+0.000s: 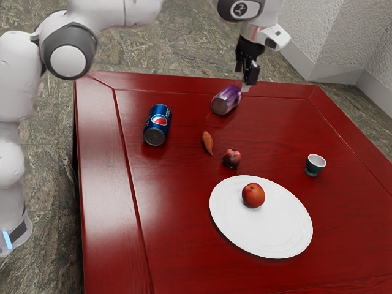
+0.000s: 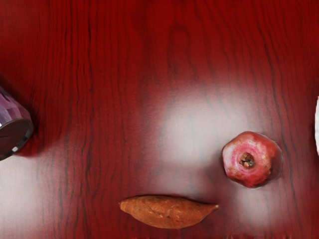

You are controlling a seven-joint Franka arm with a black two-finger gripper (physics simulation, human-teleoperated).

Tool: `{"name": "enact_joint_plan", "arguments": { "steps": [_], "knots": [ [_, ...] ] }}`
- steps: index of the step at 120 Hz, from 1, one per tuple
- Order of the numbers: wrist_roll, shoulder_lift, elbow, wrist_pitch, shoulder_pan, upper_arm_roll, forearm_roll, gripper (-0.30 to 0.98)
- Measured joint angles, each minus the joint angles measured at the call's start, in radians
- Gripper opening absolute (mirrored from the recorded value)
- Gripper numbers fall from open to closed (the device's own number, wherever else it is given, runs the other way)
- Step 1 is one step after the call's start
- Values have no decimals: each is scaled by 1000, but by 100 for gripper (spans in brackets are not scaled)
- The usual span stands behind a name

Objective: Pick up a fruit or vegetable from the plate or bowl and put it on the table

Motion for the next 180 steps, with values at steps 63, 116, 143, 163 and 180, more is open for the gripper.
{"name": "enact_joint_plan", "arguments": {
  "steps": [63, 116, 143, 163, 180],
  "knots": [
    [6, 254, 4, 155, -300, -3, -127, 69],
    [64, 214, -206, 259, -310, 68, -193, 69],
    [81, 202, -239, 283, -306, 85, -199, 69],
    [91, 198, -248, 290, -308, 100, -201, 69],
    [97, 205, -250, 293, -304, 100, -207, 69]
  ]
}}
